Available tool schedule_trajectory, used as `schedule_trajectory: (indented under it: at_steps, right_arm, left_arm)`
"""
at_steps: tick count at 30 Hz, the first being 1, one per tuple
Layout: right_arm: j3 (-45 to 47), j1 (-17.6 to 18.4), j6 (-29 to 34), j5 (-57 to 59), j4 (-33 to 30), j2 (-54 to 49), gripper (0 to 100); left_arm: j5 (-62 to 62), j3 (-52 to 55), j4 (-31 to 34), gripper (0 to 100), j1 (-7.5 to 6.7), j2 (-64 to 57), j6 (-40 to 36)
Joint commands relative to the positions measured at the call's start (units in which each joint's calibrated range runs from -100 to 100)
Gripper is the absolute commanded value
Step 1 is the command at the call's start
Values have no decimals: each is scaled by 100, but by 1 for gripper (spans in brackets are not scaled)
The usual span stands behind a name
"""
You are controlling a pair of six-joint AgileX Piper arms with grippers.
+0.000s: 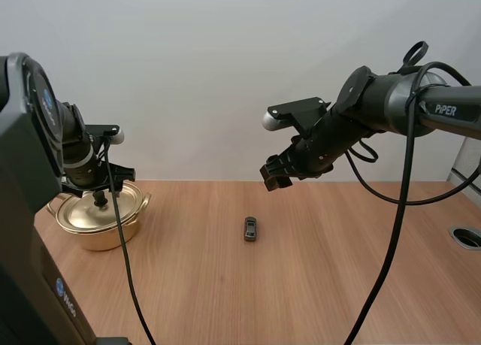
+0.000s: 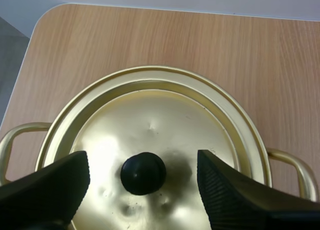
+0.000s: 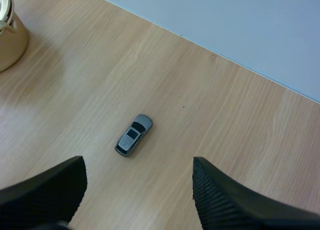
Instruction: Open the pot, put the car inside, and close it
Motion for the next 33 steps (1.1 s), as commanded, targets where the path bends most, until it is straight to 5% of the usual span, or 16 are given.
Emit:
schedule_trajectory:
  at_steps: [1, 6, 15, 25, 29, 33]
  right_arm:
    - [-9, 2, 0, -12, 8, 3, 100]
    - [-9, 2, 0, -12, 8, 3, 100]
    - [-9, 2, 0, -12, 8, 3, 100]
    - [-9, 2, -146, -143, -20, 3, 100]
    - [-9, 2, -395, -143, 9, 72, 100]
    - [-9, 2, -472, -193, 80, 447, 100]
  left_arm:
    - [53, 7, 6, 84, -2, 1, 9]
    - [166, 7, 33, 0, -2, 1, -439]
    - [155, -102, 22, 0, -2, 1, -448]
    - [1440, -1472, 134, 0, 37, -611, -471]
    - [2305, -1924, 255, 0, 245, -941, -427]
    - [2627, -1953, 301, 0, 623, -1317, -133]
